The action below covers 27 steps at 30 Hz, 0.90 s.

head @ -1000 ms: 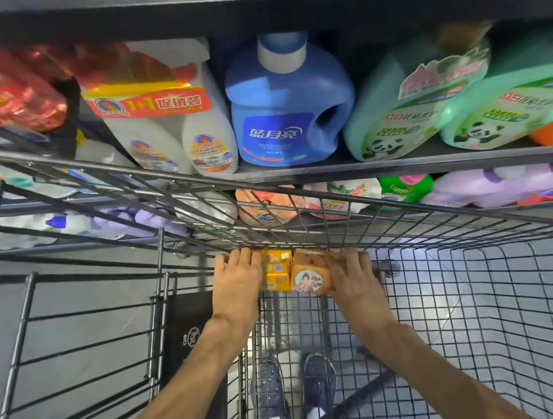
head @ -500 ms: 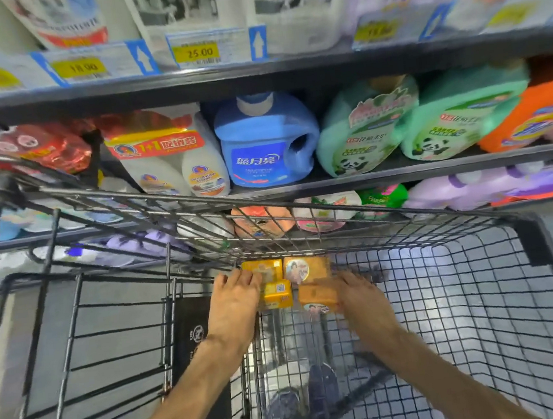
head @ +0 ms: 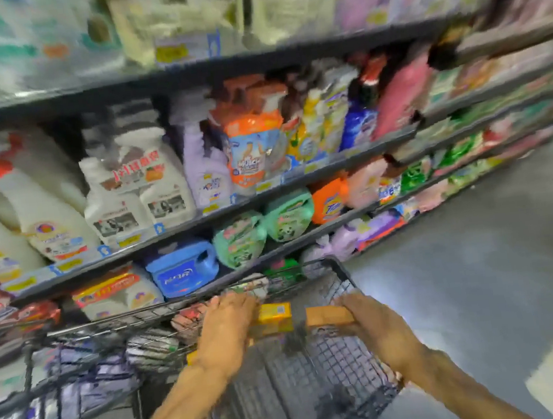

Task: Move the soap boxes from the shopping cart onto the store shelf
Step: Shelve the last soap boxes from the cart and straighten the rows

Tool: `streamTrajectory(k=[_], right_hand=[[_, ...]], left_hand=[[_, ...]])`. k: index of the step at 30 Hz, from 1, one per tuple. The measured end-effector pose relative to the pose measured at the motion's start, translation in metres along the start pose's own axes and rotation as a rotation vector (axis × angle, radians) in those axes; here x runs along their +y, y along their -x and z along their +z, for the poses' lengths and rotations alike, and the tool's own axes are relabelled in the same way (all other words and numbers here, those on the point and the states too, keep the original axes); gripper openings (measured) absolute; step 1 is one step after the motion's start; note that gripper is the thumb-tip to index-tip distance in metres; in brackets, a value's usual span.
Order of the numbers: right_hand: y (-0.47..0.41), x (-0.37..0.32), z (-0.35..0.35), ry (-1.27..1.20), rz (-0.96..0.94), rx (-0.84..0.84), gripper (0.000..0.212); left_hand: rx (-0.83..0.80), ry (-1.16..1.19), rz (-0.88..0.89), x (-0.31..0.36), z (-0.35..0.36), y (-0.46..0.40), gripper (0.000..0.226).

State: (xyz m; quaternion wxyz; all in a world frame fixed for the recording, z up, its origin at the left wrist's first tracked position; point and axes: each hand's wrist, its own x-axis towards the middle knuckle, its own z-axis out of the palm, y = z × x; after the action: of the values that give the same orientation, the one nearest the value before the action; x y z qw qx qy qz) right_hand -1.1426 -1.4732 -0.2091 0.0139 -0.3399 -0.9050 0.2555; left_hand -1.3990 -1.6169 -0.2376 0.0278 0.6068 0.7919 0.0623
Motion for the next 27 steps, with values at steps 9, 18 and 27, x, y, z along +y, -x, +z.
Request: streamTrajectory(k=[9,18,27], right_hand=[[0.128,0.078,-0.171,-0.002,0.239,0.313,0.033],[0.239,0.214,-0.315,0.078,0.311,0.433,0.038],[0.300,0.366,-0.436,0.134,0.401,0.522,0.036]], left_hand=[[0.058,-0.120,0.340,0.174,-0.142,-0.094,0.034],[0.202,-0.091,0.641,0.379,-0.182,-0.197,0.035],[0.289,0.057,0.694,0.578,-0.195,-0.290,0.025]])
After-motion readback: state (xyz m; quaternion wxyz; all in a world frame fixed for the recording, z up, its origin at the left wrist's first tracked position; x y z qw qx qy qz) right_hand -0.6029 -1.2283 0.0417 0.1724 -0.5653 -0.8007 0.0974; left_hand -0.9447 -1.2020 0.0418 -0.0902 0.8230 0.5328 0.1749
